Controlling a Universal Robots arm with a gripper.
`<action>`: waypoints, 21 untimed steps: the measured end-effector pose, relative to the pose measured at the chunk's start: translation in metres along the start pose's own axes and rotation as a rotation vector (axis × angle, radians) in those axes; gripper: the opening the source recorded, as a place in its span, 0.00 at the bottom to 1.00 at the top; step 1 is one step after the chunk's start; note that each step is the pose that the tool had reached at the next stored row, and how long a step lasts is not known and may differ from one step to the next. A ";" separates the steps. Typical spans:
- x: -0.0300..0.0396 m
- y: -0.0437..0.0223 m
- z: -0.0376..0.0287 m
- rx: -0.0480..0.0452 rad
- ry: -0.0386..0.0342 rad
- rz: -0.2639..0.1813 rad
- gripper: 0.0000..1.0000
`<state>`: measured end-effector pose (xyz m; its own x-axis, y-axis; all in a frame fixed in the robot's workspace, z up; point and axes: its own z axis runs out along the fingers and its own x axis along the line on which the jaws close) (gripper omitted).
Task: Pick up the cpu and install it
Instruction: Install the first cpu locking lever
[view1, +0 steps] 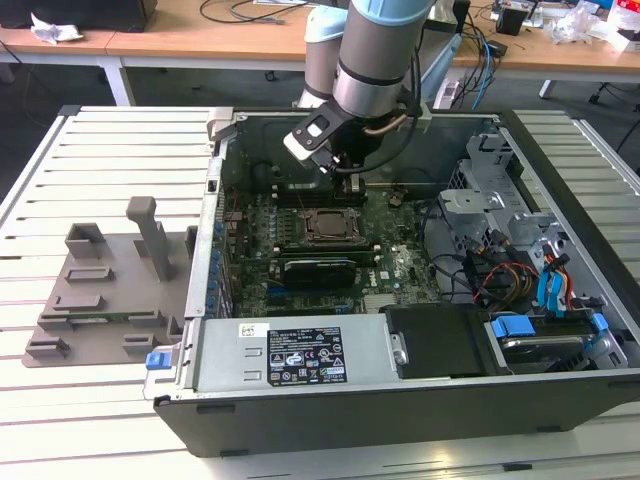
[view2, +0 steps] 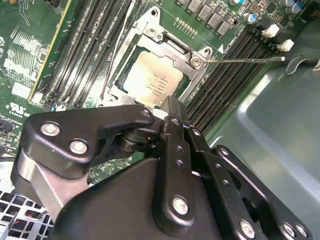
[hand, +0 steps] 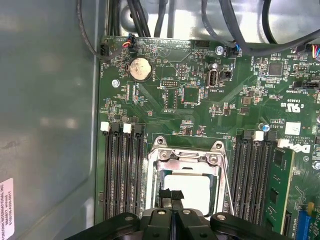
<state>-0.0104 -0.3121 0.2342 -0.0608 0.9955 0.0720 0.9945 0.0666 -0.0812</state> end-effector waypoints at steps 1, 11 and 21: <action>0.0000 0.0000 -0.0001 0.0005 -0.0006 -0.006 0.11; 0.0000 0.0001 0.0000 0.0224 -0.0253 -0.310 0.11; 0.0000 0.0005 -0.0001 0.0431 -0.0487 -0.595 0.11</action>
<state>-0.0100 -0.3121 0.2343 -0.6115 0.7880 0.0720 0.7838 0.6157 -0.0812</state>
